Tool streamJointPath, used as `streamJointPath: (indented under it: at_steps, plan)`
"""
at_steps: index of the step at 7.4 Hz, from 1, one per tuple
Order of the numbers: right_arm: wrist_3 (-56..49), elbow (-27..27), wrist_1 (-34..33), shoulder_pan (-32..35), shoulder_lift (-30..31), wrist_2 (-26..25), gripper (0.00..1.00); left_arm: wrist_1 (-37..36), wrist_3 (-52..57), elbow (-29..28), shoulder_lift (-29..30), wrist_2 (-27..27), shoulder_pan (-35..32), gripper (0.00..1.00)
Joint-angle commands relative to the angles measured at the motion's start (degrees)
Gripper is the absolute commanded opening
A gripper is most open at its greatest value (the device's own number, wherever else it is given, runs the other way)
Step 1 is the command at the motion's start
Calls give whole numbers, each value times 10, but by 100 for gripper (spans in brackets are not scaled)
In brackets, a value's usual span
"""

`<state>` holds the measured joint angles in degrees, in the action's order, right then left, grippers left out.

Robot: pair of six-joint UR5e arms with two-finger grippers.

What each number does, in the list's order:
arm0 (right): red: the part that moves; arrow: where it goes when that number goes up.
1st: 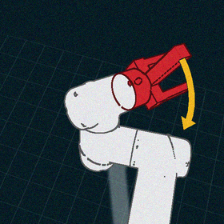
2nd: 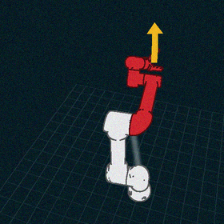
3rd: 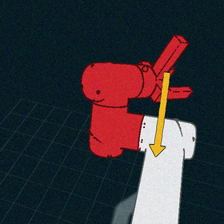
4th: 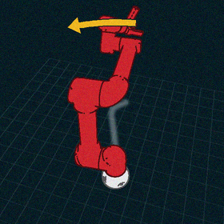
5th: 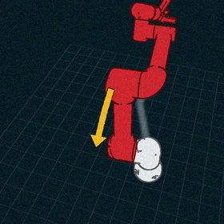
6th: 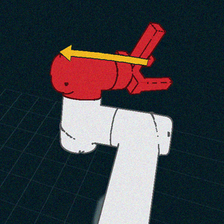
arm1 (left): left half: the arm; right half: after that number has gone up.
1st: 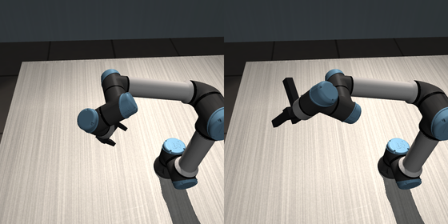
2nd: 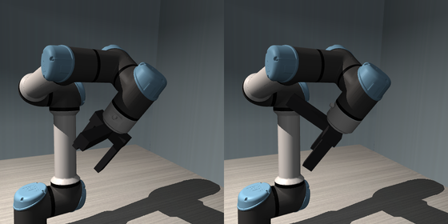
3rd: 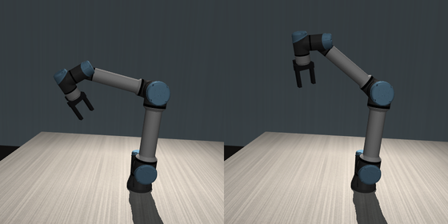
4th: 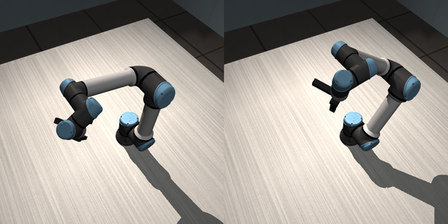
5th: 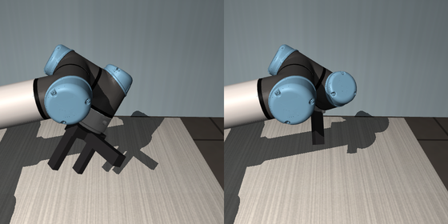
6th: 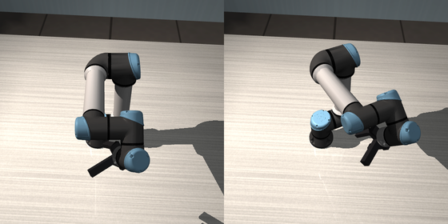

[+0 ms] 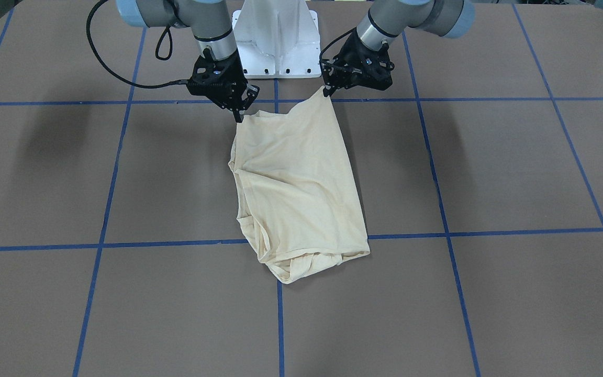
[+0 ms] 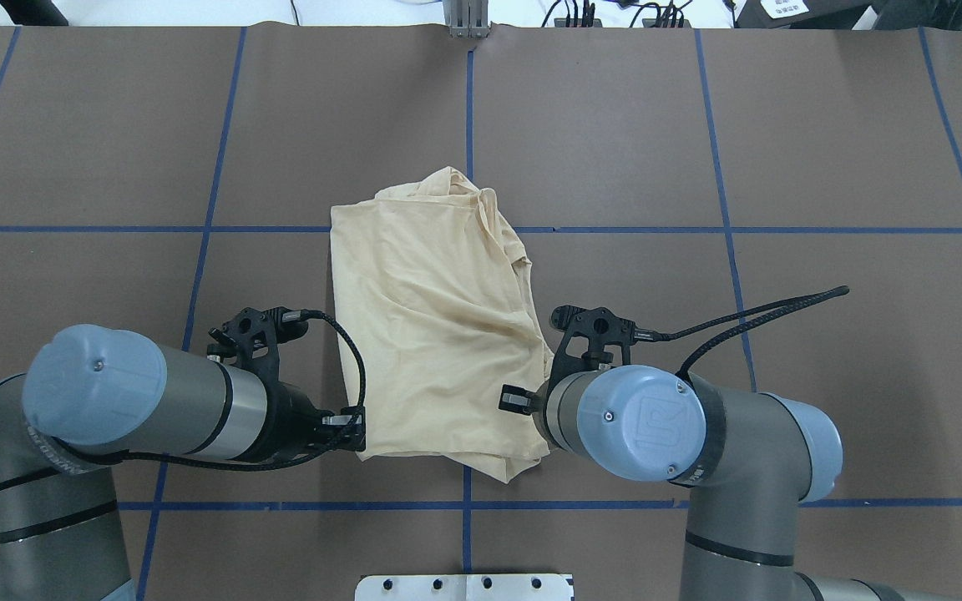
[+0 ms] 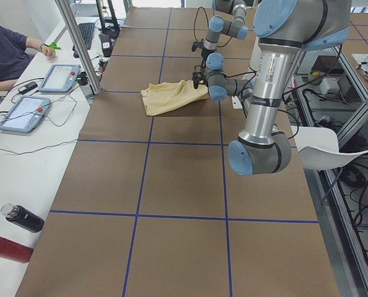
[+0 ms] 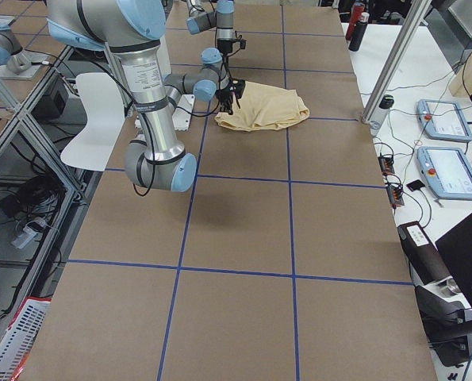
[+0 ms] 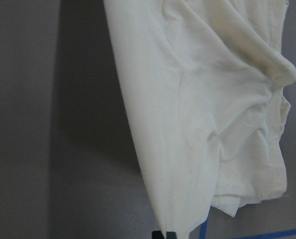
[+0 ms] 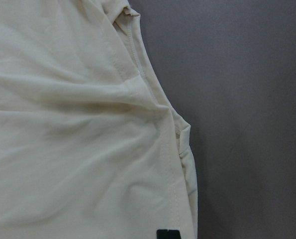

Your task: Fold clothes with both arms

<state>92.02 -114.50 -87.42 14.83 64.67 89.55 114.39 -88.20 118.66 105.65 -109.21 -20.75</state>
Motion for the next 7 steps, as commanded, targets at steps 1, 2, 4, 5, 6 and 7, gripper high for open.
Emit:
streamJointPath:
  at_steps: [1, 2, 4, 5, 6, 7]
  plan:
    - [-39, 21, 0, -1, -1, -7, 0, -14, -2, 11, -3, 0, 5, 0]
    - [-78, 28, 3, 21, -6, -7, 31, -14, -1, 5, -5, 0, 8, 0]
    - [-91, 79, 4, 29, -29, -37, 100, -14, 0, -10, -1, 0, 10, 0]
    - [-92, 105, 20, 29, -41, -52, 100, -14, 0, -13, -1, 0, 10, 0]
    - [-100, 135, 65, 28, -41, -53, 100, -14, 0, -16, 1, 0, 10, 0]
    - [-102, 148, 80, 28, -41, -54, 100, -14, 0, -16, 2, 0, 10, 0]
